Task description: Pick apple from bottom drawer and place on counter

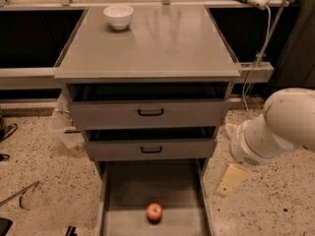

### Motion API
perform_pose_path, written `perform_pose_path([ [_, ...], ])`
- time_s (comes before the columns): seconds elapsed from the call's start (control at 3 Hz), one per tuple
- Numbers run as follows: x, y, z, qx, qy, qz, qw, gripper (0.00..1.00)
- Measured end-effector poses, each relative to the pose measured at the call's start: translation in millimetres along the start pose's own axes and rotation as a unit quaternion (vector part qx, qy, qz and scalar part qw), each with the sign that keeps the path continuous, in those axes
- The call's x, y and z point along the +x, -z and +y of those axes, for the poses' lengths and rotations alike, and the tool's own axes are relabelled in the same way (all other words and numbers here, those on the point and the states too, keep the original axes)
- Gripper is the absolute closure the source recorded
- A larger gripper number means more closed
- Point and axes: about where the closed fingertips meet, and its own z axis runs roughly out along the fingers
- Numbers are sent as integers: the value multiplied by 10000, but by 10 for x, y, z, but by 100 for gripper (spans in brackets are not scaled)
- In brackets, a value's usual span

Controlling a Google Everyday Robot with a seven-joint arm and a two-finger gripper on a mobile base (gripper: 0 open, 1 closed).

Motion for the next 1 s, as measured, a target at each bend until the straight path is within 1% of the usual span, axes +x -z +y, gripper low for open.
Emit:
perform_pose_path([
  [0.33, 0, -1, 0, 0, 0, 0, 10000, 0],
  [0.67, 21, -124, 28, -11, 14, -73, 10000, 0],
  [1.0, 46, -584, 101, -101, -20, -286, 9995, 0],
])
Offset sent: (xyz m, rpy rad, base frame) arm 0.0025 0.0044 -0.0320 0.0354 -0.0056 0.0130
